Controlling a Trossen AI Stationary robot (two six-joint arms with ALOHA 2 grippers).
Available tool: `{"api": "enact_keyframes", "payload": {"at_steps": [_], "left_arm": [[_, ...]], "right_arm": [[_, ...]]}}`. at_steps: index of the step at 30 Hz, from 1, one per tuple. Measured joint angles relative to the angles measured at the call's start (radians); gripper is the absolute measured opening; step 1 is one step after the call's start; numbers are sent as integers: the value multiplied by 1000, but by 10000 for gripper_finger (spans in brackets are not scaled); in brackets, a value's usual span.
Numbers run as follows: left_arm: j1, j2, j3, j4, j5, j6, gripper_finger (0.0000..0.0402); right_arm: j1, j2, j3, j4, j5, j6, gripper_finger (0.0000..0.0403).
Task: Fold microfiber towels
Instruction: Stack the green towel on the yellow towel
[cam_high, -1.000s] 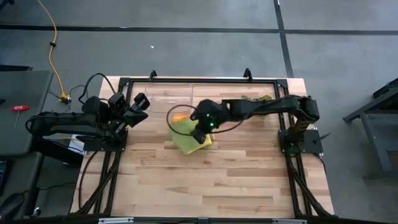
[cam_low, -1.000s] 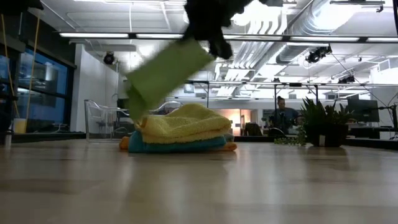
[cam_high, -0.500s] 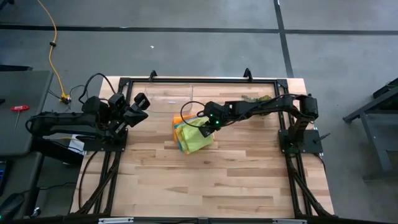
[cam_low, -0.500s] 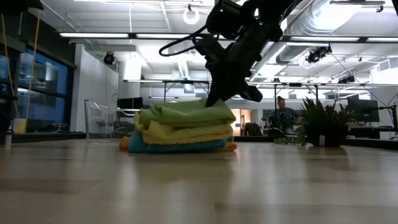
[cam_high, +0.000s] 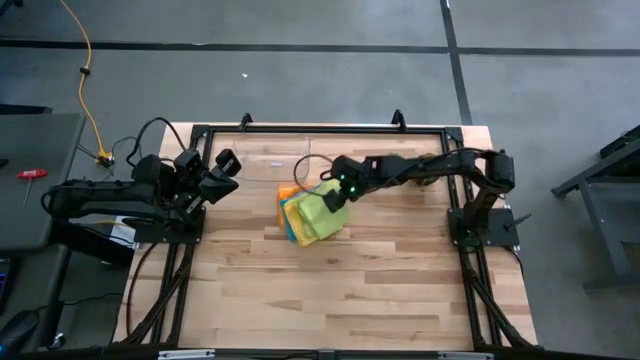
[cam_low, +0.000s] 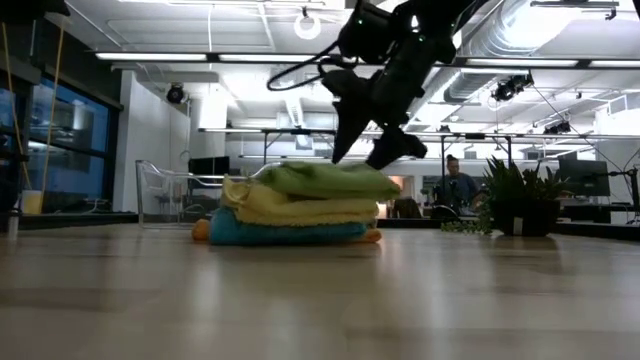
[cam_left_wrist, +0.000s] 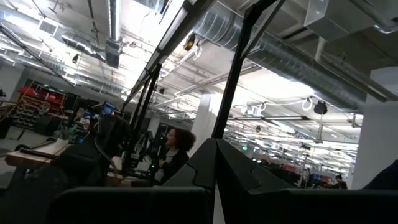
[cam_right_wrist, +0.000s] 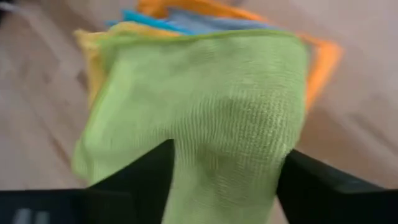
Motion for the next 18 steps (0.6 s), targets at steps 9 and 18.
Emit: {"api": "enact_keyframes", "payload": {"at_steps": [9,18], "left_arm": [[0,0,0,-57,0,-1,0],[0,1,0,-61,0,-1,0]], "right_arm": [[-44,-75,1,-18,2,-25,304],[-6,-106,1,-4,102,-22,305]]}}
